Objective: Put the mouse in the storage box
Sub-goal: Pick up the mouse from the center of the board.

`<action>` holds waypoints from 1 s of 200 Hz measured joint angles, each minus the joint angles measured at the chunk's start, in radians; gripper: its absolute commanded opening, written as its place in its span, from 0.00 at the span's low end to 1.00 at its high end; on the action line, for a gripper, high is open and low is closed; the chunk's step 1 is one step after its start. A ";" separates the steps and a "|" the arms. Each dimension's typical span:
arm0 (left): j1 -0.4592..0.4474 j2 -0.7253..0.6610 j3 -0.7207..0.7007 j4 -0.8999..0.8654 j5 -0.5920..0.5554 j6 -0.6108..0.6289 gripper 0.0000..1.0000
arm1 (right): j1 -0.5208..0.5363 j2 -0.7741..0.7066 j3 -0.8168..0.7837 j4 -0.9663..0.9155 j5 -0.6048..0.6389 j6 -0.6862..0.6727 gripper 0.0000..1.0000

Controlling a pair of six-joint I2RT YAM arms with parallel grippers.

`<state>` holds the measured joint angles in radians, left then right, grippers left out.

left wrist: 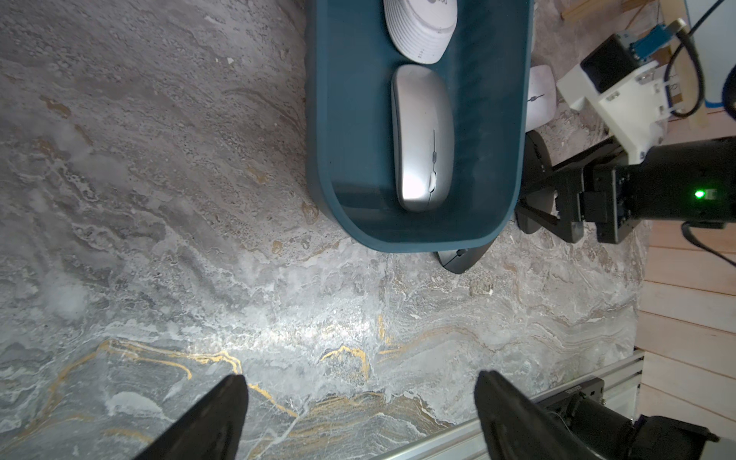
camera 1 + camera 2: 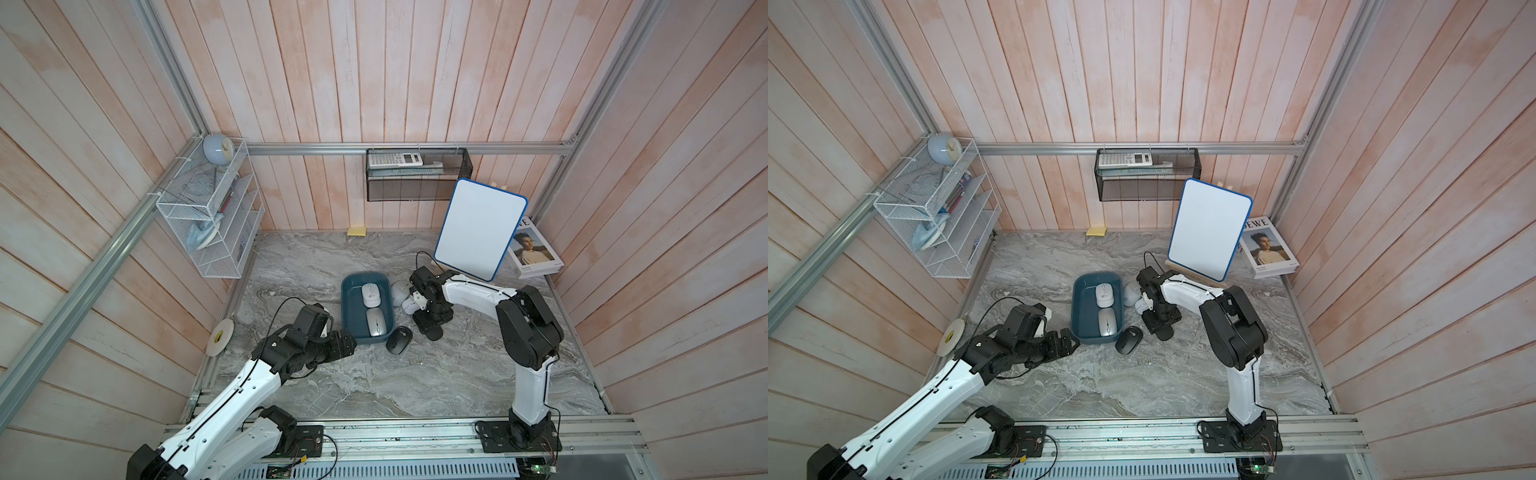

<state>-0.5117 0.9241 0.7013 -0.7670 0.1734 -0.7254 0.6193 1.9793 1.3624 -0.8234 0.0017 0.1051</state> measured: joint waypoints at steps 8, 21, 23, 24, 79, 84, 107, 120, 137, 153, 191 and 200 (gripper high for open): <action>0.000 0.003 0.000 0.001 0.000 0.000 0.95 | 0.000 -0.002 0.000 0.001 0.000 0.000 0.58; 0.000 0.012 0.000 0.004 0.001 0.000 0.95 | 0.000 -0.007 -0.006 0.008 0.000 0.003 0.56; 0.000 0.014 0.000 0.005 0.001 0.000 0.95 | 0.000 -0.009 -0.008 0.010 0.000 0.004 0.56; 0.000 0.015 0.000 0.005 0.001 0.000 0.95 | 0.000 -0.009 -0.009 0.010 0.000 0.004 0.56; -0.009 0.063 0.021 0.018 0.002 0.000 0.95 | 0.000 -0.143 -0.046 0.031 -0.014 0.020 0.54; -0.008 0.066 0.022 0.022 0.001 0.000 0.95 | 0.001 -0.162 -0.046 0.031 -0.019 0.021 0.54; -0.009 0.071 0.024 0.031 0.002 0.000 0.95 | 0.019 -0.246 -0.045 0.030 -0.038 0.012 0.54; -0.009 0.071 0.024 0.037 0.006 -0.002 0.94 | 0.047 -0.284 -0.042 0.027 -0.047 -0.006 0.55; -0.008 0.063 0.026 0.053 0.031 -0.016 0.94 | 0.102 -0.314 -0.025 0.014 -0.053 -0.037 0.54; -0.008 0.049 0.040 0.070 0.063 -0.039 0.94 | 0.156 -0.331 -0.006 0.011 -0.058 -0.070 0.54; 0.035 0.036 0.107 0.165 0.157 -0.124 0.91 | 0.249 -0.377 0.005 0.016 -0.106 -0.122 0.54; 0.048 0.039 0.112 0.196 0.177 -0.148 0.87 | 0.259 -0.395 0.003 0.025 -0.126 -0.126 0.54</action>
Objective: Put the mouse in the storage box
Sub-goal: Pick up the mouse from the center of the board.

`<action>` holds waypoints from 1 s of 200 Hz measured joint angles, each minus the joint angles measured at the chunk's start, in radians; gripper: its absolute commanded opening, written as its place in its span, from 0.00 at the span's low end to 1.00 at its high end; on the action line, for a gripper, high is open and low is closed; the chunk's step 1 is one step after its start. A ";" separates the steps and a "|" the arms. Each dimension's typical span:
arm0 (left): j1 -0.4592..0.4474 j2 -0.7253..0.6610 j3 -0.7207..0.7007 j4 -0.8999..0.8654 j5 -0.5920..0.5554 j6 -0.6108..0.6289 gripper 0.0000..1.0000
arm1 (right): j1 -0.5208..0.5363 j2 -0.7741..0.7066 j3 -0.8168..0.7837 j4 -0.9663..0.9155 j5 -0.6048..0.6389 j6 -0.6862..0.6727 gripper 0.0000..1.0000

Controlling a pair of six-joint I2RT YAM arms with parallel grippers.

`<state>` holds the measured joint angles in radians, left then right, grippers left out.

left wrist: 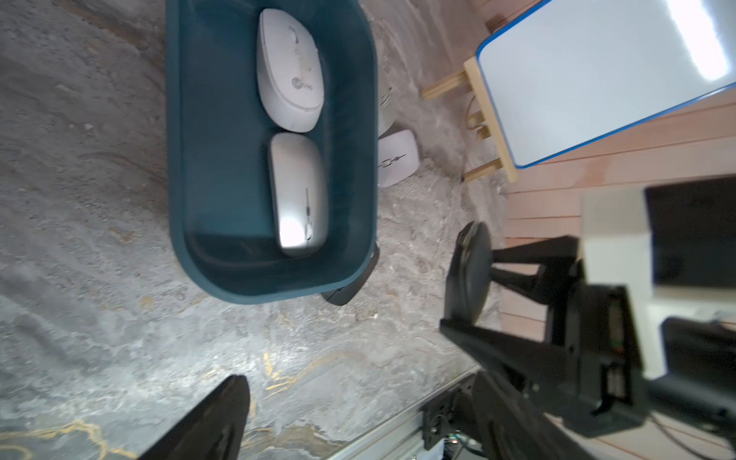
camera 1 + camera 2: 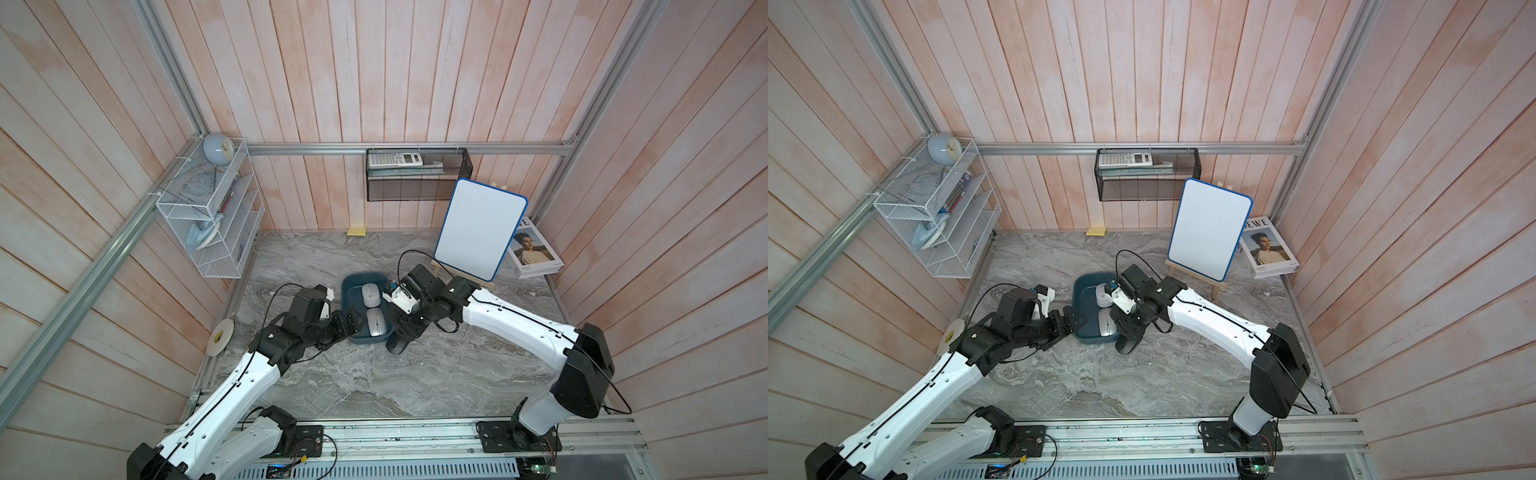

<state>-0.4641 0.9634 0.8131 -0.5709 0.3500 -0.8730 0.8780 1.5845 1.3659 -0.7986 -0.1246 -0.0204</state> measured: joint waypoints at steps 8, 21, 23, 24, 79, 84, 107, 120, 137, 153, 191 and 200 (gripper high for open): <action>0.006 0.006 0.000 0.034 0.020 -0.027 0.84 | 0.005 -0.023 -0.007 0.020 -0.021 0.000 0.54; 0.006 0.023 -0.001 0.086 0.052 -0.070 0.77 | 0.010 -0.060 -0.025 0.049 -0.051 0.000 0.54; 0.006 0.024 -0.002 0.093 0.057 -0.080 0.76 | 0.010 -0.066 -0.029 0.055 -0.056 0.000 0.55; 0.006 0.026 -0.002 0.100 0.061 -0.081 0.76 | 0.010 -0.071 -0.032 0.060 -0.060 0.001 0.55; -0.006 0.046 -0.062 0.342 0.171 -0.226 0.69 | 0.011 -0.159 -0.136 0.186 -0.135 0.026 0.54; -0.011 0.046 -0.063 0.353 0.175 -0.232 0.68 | 0.011 -0.158 -0.136 0.188 -0.139 0.027 0.55; -0.025 0.046 -0.064 0.385 0.190 -0.245 0.60 | 0.013 -0.156 -0.136 0.201 -0.154 0.031 0.55; -0.032 0.046 -0.066 0.389 0.193 -0.246 0.54 | 0.014 -0.155 -0.136 0.203 -0.161 0.032 0.54; -0.043 0.049 -0.073 0.399 0.194 -0.254 0.44 | 0.018 -0.149 -0.135 0.203 -0.166 0.035 0.55; -0.055 0.062 -0.078 0.407 0.195 -0.251 0.40 | 0.022 -0.135 -0.131 0.203 -0.169 0.036 0.55; -0.068 0.079 -0.080 0.418 0.198 -0.256 0.33 | 0.024 -0.113 -0.121 0.200 -0.170 0.035 0.55; -0.069 0.078 -0.080 0.421 0.199 -0.257 0.33 | 0.024 -0.113 -0.120 0.200 -0.170 0.035 0.55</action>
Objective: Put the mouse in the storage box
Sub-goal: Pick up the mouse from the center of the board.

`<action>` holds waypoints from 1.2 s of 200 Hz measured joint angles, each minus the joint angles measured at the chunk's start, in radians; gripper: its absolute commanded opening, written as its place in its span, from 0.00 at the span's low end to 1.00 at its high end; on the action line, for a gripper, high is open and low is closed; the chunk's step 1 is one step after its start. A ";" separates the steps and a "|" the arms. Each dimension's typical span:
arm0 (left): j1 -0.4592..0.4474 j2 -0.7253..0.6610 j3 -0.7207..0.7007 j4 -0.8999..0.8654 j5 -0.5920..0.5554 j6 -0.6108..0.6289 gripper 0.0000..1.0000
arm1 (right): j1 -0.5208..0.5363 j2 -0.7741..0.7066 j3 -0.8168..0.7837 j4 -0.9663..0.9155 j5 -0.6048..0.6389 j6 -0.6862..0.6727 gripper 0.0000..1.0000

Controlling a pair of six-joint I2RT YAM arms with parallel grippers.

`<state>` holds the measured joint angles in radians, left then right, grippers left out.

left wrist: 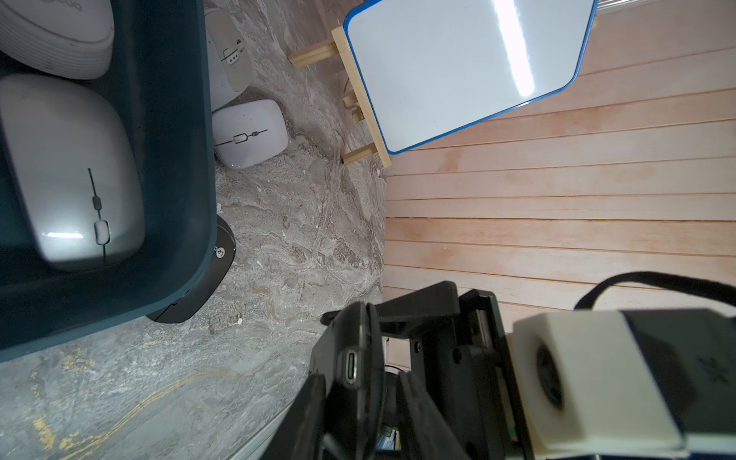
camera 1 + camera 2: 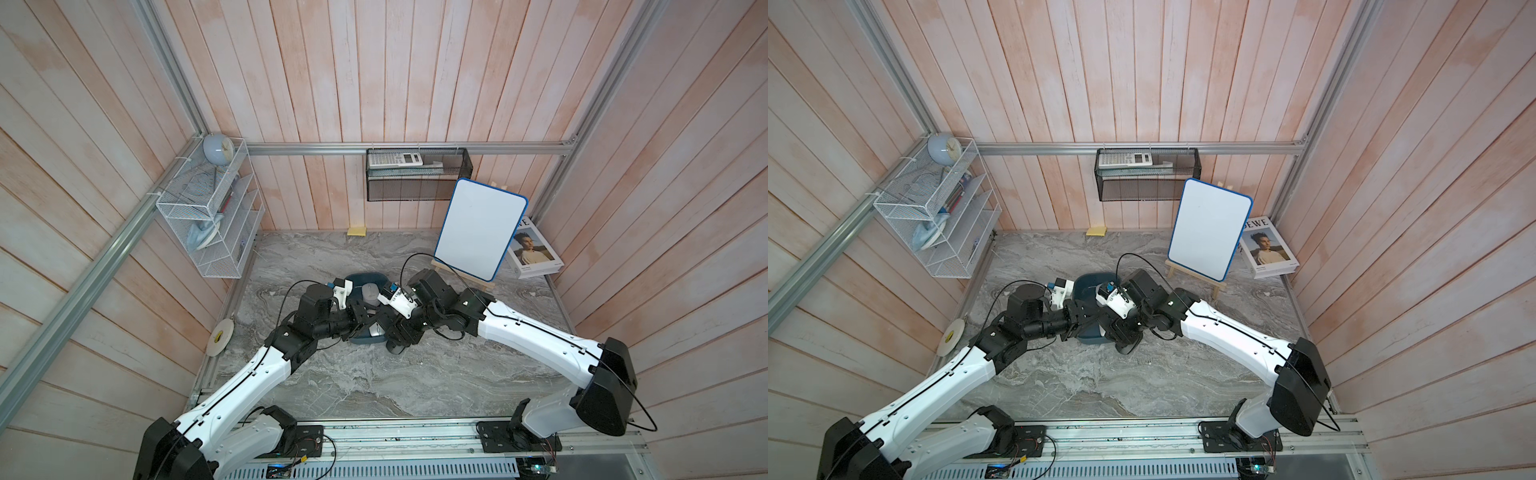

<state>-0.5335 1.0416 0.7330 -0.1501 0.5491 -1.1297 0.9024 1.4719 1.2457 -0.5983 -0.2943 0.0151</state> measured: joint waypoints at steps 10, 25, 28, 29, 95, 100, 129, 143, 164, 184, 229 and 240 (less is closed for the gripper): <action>0.000 0.000 -0.002 0.002 0.001 0.000 0.33 | 0.000 0.000 0.002 0.000 0.000 0.000 0.55; -0.006 0.000 -0.008 0.009 0.002 0.000 0.32 | 0.000 0.002 0.008 -0.003 0.000 0.000 0.55; -0.008 0.000 -0.010 0.009 0.003 -0.001 0.31 | 0.000 0.003 0.010 -0.004 0.000 0.000 0.55; -0.008 0.000 -0.010 0.009 0.003 0.000 0.31 | 0.000 0.004 0.011 -0.004 0.000 0.000 0.55; -0.013 0.003 -0.017 0.009 0.000 0.003 0.19 | 0.000 0.021 0.030 -0.028 -0.004 0.003 0.55; -0.013 0.003 -0.018 0.010 0.000 0.012 0.15 | 0.000 0.021 0.031 -0.031 -0.005 0.004 0.55; -0.014 0.006 -0.018 0.008 0.000 0.023 0.00 | 0.000 0.026 0.036 -0.040 -0.007 0.011 0.56; -0.014 0.010 -0.018 0.008 -0.005 0.023 0.00 | 0.000 0.034 0.040 -0.043 -0.007 0.012 0.60; -0.014 0.011 -0.018 0.006 -0.006 0.021 0.00 | -0.001 0.037 0.040 -0.044 -0.008 0.016 0.69; -0.023 0.011 -0.018 0.008 -0.003 0.019 0.00 | 0.001 0.044 0.045 -0.031 -0.012 0.020 0.85; -0.024 0.011 -0.018 0.008 -0.007 0.019 0.00 | 0.002 0.047 0.045 -0.006 -0.008 0.034 0.98; -0.023 0.011 -0.018 0.007 -0.008 0.019 0.00 | 0.001 0.046 0.042 0.003 0.000 0.037 0.98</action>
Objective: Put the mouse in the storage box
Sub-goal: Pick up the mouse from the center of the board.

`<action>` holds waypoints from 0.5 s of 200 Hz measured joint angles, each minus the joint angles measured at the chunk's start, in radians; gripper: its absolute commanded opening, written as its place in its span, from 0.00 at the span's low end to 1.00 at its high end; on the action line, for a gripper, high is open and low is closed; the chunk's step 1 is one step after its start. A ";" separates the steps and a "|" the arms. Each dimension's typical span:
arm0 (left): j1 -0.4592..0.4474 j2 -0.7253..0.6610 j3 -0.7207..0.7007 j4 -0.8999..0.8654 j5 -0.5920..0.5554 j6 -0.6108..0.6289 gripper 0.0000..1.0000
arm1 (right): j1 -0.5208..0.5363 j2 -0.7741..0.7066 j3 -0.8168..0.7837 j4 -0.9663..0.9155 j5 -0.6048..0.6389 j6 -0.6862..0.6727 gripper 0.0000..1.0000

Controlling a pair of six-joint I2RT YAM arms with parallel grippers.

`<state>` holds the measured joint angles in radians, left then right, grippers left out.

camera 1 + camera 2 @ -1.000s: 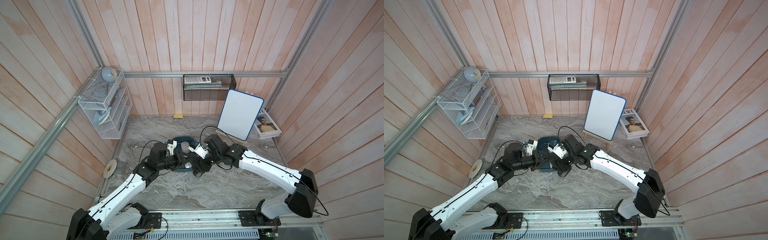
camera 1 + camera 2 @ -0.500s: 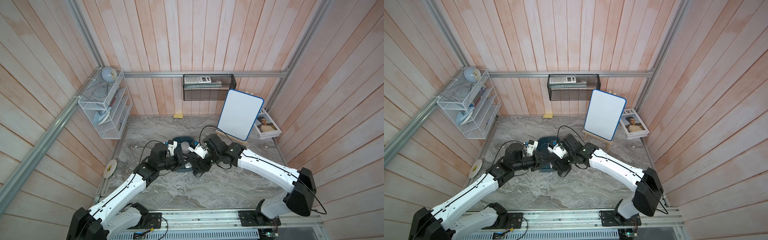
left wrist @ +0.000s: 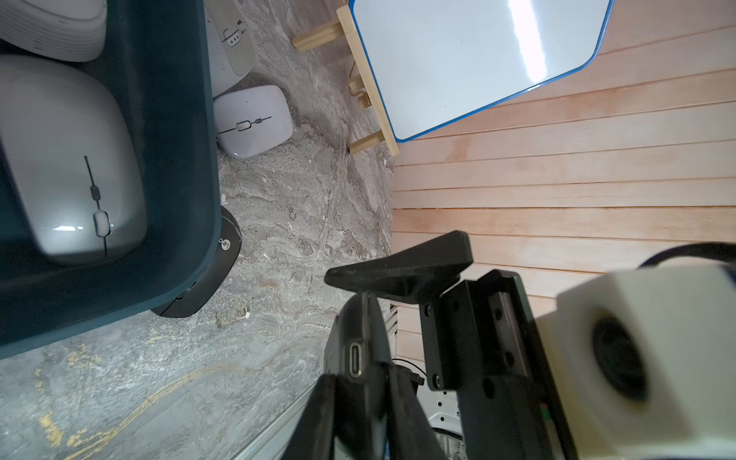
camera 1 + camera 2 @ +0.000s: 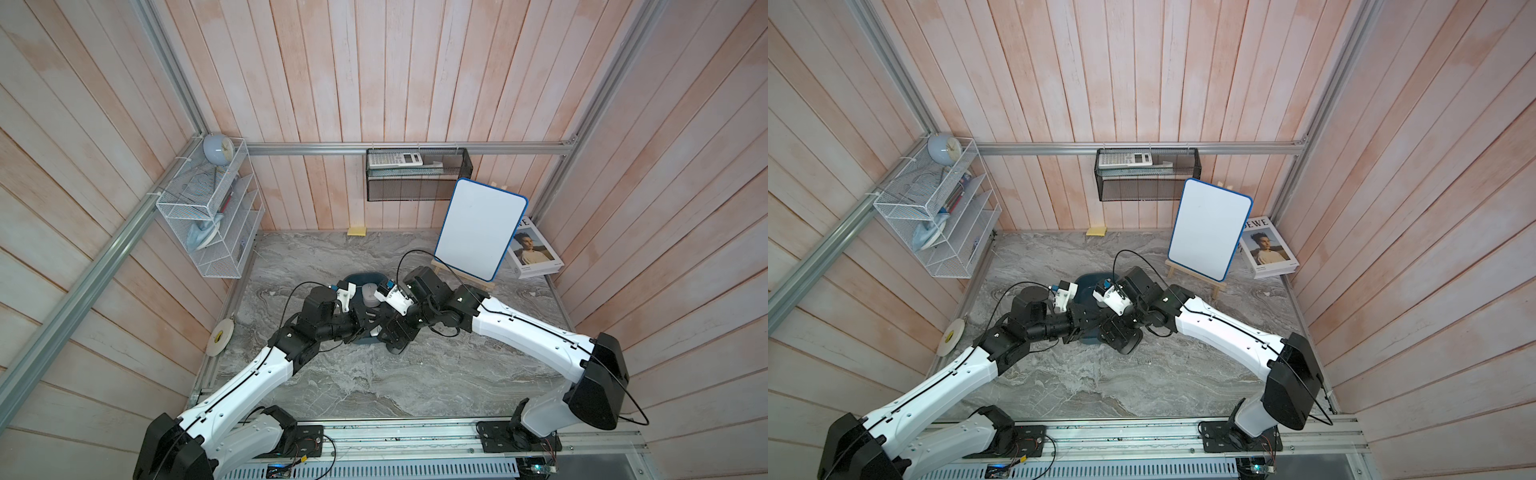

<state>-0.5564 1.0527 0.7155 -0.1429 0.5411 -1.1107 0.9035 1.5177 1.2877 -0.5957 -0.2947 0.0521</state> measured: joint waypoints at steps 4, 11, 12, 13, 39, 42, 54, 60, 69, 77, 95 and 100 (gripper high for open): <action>0.002 0.000 0.000 -0.001 0.000 0.000 0.00 | 0.000 -0.001 -0.003 0.004 0.005 0.001 0.98; 0.005 0.000 0.000 -0.005 -0.003 0.003 0.00 | 0.000 -0.005 -0.012 0.014 0.011 0.005 0.98; 0.005 0.000 0.000 -0.006 -0.003 0.004 0.00 | -0.001 -0.006 -0.014 0.016 0.011 0.005 0.98; 0.005 0.000 0.000 -0.007 -0.003 0.004 0.00 | -0.001 -0.008 -0.016 0.017 0.011 0.005 0.98; 0.062 0.000 0.000 -0.060 -0.015 0.027 0.00 | -0.018 -0.055 -0.074 0.029 0.020 0.019 0.98; 0.072 0.001 0.000 -0.068 -0.016 0.031 0.00 | -0.022 -0.063 -0.080 0.031 0.021 0.022 0.98; 0.121 0.006 0.002 -0.097 -0.016 0.052 0.00 | -0.044 -0.102 -0.113 0.041 0.020 0.027 0.98; 0.145 0.012 0.006 -0.113 -0.017 0.066 0.00 | -0.058 -0.125 -0.130 0.047 0.019 0.031 0.98; 0.179 0.029 0.018 -0.144 -0.015 0.093 0.00 | -0.079 -0.159 -0.151 0.052 0.018 0.037 0.98; 0.207 0.056 0.039 -0.175 -0.013 0.124 0.00 | -0.096 -0.187 -0.167 0.058 0.016 0.043 0.98; 0.245 0.133 0.106 -0.237 0.004 0.199 0.00 | -0.130 -0.243 -0.203 0.076 0.008 0.053 0.98; 0.252 0.155 0.127 -0.256 0.006 0.223 0.00 | -0.138 -0.255 -0.212 0.080 0.006 0.056 0.98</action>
<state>-0.3042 1.2076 0.8429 -0.3988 0.5476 -0.8875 0.7654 1.2625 1.0752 -0.5156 -0.2882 0.1078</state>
